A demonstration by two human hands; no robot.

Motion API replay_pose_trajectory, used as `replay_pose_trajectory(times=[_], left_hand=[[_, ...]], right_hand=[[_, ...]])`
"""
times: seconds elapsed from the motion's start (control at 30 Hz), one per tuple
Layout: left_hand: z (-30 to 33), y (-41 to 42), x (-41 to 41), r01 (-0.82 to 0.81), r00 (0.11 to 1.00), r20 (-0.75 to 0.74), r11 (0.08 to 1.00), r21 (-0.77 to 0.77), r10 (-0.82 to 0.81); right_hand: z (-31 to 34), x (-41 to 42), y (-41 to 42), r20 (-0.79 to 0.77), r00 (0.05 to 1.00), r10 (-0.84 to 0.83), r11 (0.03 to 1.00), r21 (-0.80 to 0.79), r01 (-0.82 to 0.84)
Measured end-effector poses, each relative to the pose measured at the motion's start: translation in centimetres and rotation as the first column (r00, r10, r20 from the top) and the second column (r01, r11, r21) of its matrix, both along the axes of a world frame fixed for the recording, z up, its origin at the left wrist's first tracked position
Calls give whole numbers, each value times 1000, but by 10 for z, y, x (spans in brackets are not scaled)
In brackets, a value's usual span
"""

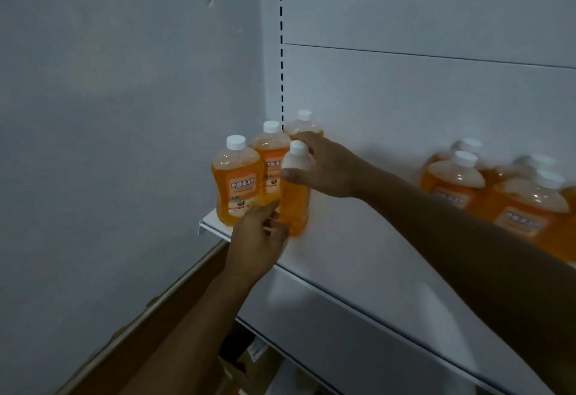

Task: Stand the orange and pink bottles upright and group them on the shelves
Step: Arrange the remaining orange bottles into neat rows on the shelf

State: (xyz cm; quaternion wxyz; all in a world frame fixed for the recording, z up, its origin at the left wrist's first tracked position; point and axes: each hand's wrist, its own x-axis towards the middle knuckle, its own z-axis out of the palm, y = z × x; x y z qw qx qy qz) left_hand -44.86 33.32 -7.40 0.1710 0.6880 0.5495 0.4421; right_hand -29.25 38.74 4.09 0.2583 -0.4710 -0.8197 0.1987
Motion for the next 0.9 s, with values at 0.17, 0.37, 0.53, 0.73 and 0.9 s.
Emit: replay_pose_trajectory(times=[0.17,0.37,0.53,0.73,0.9], left_hand=[[-12,11,23,88,994,-78,992,86,-81],[-6,35,34,216,970,115,976,7,-216],[19,63,42,617,772,371,749,-241,-517],[27,96,84,628,770,281,757,-177,-573],[17,125,127,585,801,204,809,-66,-563]], right_hand=[[-6,10,-6,62,979,-194,981,27,193],[9,47,-13,28,959,-281,958,-48,282],[29,66,-17,84,981,-177,984,9,177],[39,99,-14,260,909,-326,945,80,316],[38,117,-5,452,719,-528,849,286,443]])
